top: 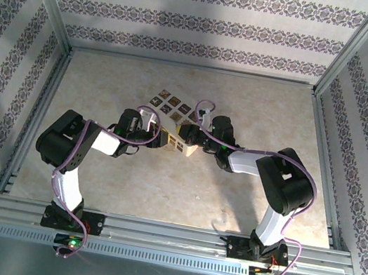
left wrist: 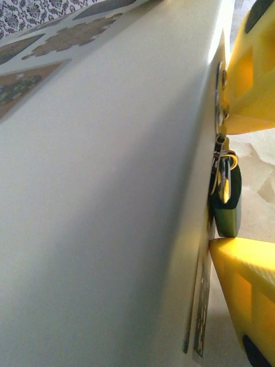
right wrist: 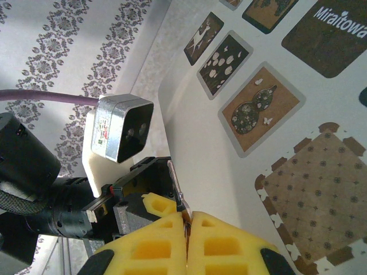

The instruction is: Unlock a padlock with a key

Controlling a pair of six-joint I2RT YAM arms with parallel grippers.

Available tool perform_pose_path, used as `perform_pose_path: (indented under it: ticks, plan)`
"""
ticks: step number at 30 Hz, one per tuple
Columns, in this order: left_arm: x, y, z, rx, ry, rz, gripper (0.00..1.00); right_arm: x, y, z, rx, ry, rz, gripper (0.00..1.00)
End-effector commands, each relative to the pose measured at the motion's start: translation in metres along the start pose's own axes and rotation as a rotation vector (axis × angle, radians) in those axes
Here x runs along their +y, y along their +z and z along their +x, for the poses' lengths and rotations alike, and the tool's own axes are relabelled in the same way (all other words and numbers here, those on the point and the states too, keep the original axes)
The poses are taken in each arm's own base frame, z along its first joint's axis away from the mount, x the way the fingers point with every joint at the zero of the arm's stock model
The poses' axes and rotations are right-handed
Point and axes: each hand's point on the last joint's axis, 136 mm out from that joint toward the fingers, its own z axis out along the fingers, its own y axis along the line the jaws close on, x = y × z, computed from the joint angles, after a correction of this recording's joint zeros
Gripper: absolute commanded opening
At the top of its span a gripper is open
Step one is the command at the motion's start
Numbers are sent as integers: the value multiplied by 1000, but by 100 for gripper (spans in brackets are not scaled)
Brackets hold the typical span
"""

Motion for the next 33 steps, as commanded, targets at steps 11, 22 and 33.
perform_pose_path:
  ticks: [11,22,33]
  plan:
    - [-23,5,14,52,73,35,47,-31,-2,29,80,64,95,1]
    - [-18,8,9,23,43,8,45,-30,-4,29,77,64,94,1]
    - [-9,9,-1,-45,-39,-33,45,-30,-4,29,75,64,95,1]
